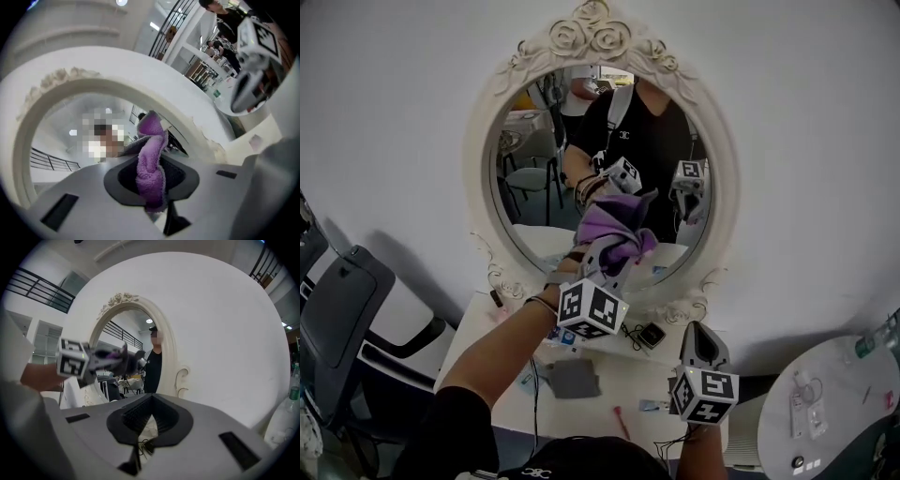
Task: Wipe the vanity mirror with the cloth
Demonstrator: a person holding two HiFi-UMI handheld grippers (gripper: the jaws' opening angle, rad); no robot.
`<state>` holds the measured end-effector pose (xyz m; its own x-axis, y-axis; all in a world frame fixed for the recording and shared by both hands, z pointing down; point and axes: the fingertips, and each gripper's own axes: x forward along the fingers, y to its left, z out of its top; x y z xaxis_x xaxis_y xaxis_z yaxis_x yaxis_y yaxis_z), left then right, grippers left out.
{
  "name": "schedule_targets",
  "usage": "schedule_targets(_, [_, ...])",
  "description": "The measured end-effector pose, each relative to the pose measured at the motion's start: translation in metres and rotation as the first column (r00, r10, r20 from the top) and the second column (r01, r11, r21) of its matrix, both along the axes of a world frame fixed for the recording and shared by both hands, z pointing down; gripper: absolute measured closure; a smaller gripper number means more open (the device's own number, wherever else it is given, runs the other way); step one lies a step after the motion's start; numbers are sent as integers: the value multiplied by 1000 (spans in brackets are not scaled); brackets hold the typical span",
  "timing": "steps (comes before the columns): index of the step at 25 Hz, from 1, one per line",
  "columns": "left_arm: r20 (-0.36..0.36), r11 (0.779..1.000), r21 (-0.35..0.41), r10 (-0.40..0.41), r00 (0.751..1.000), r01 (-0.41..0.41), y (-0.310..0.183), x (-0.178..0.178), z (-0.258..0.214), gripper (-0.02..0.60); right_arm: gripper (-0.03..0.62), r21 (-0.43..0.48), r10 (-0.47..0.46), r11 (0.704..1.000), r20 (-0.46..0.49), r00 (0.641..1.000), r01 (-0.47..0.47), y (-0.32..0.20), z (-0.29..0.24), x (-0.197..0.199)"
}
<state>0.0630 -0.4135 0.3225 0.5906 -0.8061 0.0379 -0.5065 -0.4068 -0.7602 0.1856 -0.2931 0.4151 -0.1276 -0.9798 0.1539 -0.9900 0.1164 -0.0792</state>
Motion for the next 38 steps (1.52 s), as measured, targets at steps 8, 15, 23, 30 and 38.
schedule_targets(8, [-44,906,381,-181,983,184,-22,-29,-223,511,591,-2,21,1000,23,1000,-21,-3,4,17])
schedule_targets(15, [-111,949,273,-134,985,160,-34,-14,-231,512,591,-9,3,1000,48,999,-3,-17,10,20])
schedule_targets(23, [109,983,186,-20,994,-1,-27,35,-100,511,591,-20,-51,998,38,998,52,-33,15,0])
schedule_targets(30, [180,993,55,91,979,-102,-23,58,29,511,591,-30,-39,999,32,999,40,-30,16,3])
schedule_targets(38, [291,959,-243,213,933,-143,-22,74,177,512,591,-16,22,1000,6,1000,-22,-3,9,20])
